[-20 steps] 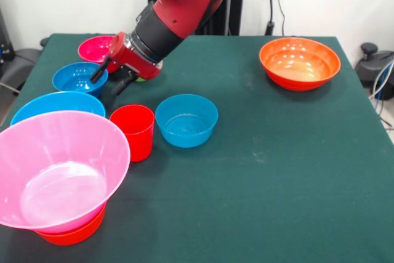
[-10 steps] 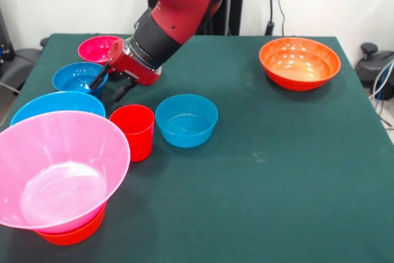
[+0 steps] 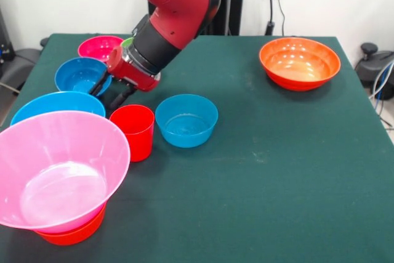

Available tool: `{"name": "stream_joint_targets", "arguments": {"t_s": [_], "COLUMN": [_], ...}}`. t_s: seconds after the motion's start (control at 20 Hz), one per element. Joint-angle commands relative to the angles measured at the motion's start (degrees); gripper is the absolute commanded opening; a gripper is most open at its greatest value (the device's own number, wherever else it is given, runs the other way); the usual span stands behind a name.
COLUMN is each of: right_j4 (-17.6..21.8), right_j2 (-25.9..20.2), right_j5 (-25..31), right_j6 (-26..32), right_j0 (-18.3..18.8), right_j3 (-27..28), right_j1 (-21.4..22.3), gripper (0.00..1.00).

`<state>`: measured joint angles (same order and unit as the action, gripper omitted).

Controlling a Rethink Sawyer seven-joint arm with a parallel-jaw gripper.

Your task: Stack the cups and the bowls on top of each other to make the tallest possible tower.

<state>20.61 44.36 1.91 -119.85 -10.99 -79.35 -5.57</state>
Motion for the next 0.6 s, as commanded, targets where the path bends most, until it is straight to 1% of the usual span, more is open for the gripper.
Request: {"name": "stream_joint_targets", "arguments": {"t_s": [0.05,0.4,0.6], "right_j4": [-4.2,-4.7,-6.3], "right_j2": [-4.0,-2.7,-1.0], "right_j5": [-4.6,-4.6,-4.0], "right_j6": [-7.9,-7.9,-9.4], "right_j0": [0.9,0.2,-1.2], "right_j3": [5.9,5.6,4.5], "right_j1": [-3.3,-3.2,-3.5], "gripper": [1.0,1.0,1.0]}}
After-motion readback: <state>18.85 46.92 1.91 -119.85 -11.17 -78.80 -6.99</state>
